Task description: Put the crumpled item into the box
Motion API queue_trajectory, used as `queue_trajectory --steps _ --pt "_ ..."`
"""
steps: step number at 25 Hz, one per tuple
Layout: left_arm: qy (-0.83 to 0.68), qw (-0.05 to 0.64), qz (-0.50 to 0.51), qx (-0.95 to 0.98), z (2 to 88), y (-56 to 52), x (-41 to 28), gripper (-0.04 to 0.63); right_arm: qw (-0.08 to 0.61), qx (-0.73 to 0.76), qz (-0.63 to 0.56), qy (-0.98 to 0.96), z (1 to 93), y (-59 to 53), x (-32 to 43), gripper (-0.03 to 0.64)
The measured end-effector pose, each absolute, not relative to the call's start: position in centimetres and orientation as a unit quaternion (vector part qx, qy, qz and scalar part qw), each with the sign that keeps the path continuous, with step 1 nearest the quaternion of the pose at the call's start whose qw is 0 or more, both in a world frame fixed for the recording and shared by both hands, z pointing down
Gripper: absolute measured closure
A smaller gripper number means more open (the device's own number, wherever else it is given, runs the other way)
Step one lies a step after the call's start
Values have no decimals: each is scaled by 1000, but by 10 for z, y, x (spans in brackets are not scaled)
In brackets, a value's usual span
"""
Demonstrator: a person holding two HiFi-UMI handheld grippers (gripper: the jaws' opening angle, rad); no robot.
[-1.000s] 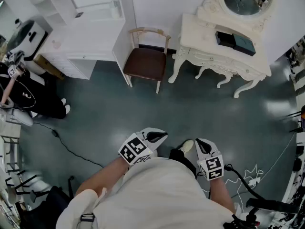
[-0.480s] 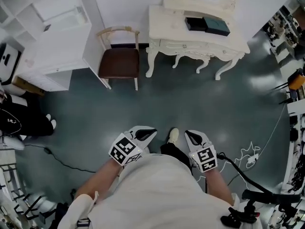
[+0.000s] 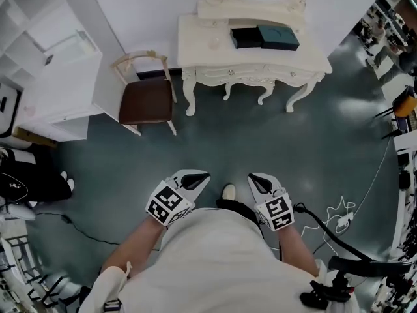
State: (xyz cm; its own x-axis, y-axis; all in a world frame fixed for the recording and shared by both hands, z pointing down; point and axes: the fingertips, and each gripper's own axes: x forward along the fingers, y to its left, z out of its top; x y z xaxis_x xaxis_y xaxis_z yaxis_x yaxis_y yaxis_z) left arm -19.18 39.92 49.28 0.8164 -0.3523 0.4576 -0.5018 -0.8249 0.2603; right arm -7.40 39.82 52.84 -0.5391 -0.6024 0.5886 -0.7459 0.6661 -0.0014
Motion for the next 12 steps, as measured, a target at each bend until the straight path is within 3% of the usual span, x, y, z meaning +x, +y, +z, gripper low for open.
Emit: queue_trajectory --steps 3,12 --pt "-235 174 208 933 489 369 -157 594 275 390 126 -870 523 367 -39 556" --pt "-267 171 207 926 489 280 -83 539 268 400 138 -866 537 304 51 559"
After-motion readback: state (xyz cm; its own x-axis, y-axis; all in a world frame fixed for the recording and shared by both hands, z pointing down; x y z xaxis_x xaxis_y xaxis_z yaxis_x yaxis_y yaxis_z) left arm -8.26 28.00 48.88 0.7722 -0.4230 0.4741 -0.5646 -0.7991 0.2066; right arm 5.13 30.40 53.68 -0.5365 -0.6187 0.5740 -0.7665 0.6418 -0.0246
